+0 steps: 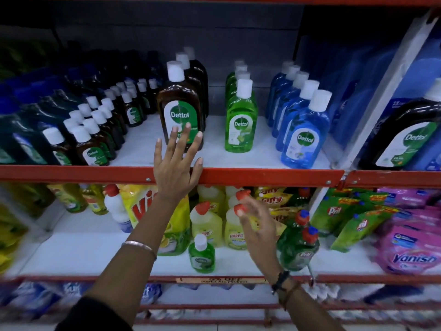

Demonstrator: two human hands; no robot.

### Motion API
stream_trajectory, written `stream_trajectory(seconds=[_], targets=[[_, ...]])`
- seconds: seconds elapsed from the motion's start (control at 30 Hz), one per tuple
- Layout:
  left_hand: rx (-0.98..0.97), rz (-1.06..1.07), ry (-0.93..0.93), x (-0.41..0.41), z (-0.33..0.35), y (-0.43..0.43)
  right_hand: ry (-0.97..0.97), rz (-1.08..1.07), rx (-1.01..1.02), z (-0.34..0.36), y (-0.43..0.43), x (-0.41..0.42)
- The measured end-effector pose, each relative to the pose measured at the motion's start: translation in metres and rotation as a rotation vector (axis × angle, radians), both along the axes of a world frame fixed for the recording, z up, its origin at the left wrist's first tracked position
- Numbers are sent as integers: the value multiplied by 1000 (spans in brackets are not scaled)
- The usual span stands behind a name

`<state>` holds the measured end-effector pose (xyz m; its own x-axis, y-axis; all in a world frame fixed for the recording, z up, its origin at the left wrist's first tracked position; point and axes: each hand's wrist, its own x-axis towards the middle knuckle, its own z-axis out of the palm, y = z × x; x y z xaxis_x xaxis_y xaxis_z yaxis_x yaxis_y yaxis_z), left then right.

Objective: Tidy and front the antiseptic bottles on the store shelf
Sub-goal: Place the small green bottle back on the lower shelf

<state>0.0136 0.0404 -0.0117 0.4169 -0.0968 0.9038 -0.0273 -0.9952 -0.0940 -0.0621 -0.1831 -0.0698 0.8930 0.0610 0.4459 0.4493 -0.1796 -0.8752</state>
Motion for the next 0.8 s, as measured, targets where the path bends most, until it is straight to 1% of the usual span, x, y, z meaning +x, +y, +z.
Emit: stream_trajectory(seconds=[0.07, 0.13, 0.23, 0.4, 0.53, 0.63, 0.8], targets=[[-6, 0, -18, 1, -1, 0, 174, 118, -67, -30, 16, -7], [-9, -1, -22, 1, -1, 0, 306, 237, -160, -54, 28, -9], [-10, -7, -31, 0, 0, -1, 369, 381, -288, -76, 43, -10], [-18, -13, -18, -2, 1, -1, 341, 369, -244, -82, 55, -8], [-18, -13, -7, -2, 2, -2, 343, 339, -160, -75, 45, -9], [-21, -12, -2, -3, 2, -1, 303, 287, -89, -48, 33, -6], [-21, -18, 14, -4, 3, -3, 122, 196, 2, 29, 10, 6]])
